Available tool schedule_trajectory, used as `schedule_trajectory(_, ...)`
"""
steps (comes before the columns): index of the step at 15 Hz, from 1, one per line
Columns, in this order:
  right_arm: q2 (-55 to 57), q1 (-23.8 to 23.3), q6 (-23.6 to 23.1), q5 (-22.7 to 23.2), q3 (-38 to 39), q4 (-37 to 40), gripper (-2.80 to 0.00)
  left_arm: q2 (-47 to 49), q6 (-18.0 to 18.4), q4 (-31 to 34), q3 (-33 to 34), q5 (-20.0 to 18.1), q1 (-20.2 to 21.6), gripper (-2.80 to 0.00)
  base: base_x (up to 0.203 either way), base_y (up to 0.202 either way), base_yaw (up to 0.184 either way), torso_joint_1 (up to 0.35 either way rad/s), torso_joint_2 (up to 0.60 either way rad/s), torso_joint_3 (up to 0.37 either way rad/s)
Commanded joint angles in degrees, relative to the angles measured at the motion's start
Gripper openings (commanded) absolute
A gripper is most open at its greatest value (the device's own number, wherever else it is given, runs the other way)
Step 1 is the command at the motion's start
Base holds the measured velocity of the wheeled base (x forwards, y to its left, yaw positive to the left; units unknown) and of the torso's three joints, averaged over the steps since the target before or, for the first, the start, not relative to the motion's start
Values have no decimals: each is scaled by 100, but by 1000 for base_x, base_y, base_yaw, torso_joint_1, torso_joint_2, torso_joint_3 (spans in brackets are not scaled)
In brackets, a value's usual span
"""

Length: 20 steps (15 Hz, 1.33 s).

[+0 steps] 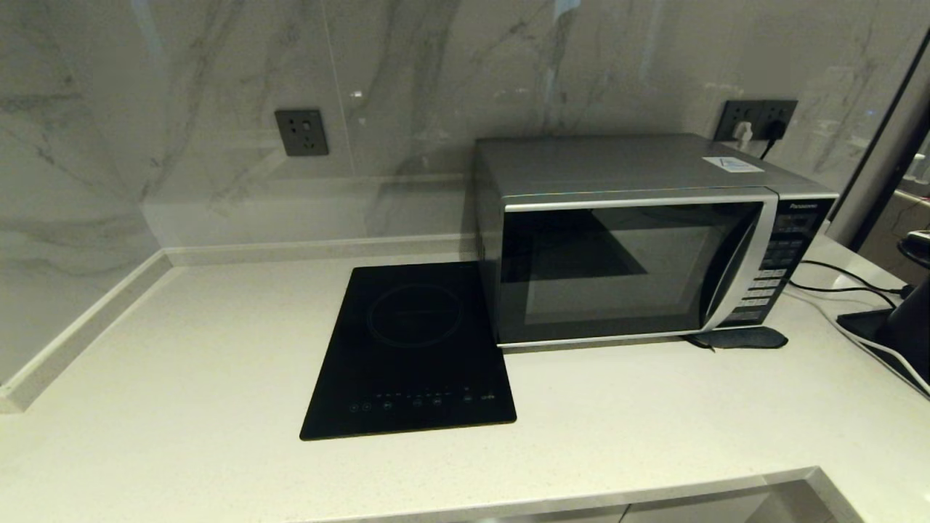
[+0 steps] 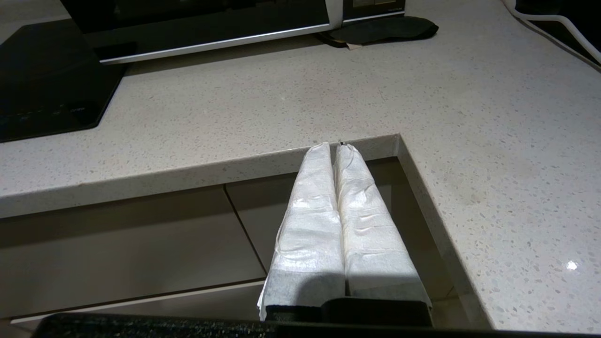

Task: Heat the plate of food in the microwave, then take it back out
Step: Open the microwave oven

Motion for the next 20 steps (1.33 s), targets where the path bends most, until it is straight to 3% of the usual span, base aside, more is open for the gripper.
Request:
schedule_trajectory(1, 7, 2, 4, -1, -1, 3, -280, 9, -6, -2, 0, 3, 1, -280, 0, 0, 0, 0, 0, 0)
schedule_trajectory(20, 7, 2, -31, -1, -1, 3, -280, 9, -6, -2, 0, 3, 1, -280, 0, 0, 0, 0, 0, 0)
